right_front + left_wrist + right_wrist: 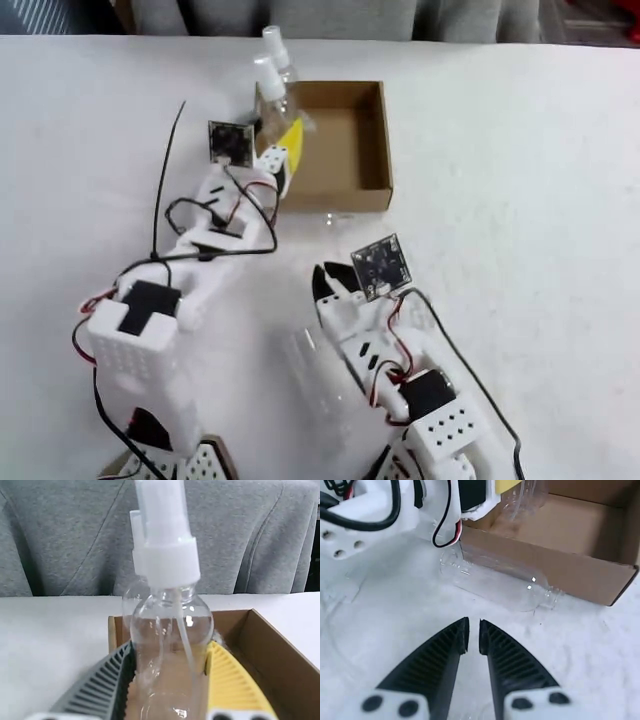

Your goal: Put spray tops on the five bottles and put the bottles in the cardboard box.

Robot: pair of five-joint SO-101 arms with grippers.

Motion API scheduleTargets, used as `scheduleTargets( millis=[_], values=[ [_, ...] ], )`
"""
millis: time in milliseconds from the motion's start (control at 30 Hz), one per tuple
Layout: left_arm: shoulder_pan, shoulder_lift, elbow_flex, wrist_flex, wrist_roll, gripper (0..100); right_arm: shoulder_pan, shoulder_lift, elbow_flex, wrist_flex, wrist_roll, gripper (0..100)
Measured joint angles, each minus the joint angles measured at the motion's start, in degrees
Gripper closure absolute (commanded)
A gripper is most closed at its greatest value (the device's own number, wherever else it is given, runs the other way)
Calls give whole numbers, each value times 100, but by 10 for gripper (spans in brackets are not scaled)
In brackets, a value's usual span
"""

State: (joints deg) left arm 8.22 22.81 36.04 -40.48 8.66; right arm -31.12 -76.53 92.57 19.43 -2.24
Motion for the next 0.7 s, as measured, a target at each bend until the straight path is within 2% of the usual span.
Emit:
scheduleTargets(
  millis=[233, 467, 700],
  values=[
    [0, 53, 0, 79, 0, 977, 0, 0, 0, 0, 0, 981],
    [-88, 932, -818, 79, 0, 977, 0, 0, 0, 0, 0, 981],
    [-114, 1002, -897, 79, 0, 977, 0, 0, 0, 0, 0, 981]
  ],
)
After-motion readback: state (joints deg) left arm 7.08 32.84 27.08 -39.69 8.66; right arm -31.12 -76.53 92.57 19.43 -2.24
